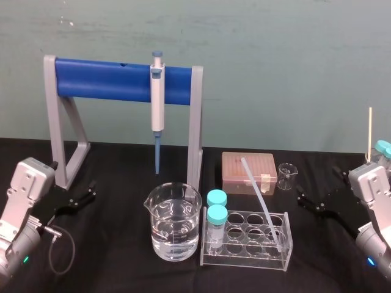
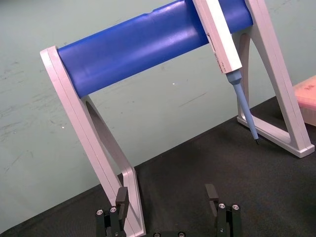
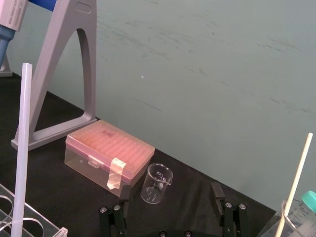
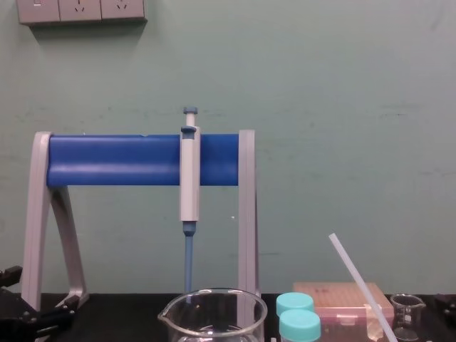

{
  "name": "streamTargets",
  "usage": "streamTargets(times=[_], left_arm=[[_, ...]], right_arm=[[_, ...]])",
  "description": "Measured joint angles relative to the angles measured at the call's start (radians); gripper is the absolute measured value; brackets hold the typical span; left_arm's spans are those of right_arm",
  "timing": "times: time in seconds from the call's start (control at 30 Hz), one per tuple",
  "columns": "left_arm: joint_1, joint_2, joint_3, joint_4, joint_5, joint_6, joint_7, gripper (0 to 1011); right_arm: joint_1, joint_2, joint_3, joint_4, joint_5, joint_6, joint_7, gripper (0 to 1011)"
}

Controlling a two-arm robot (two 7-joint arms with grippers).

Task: Pick up the stirring rod with one hand, then place it down.

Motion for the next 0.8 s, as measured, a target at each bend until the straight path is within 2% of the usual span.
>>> streamTargets(times=[0.8], left_arm=[[0.000,0.000,0.000,0.000,0.000,0.000,0.000,1000]], right_arm=[[0.000,0.000,0.000,0.000,0.000,0.000,0.000,1003]])
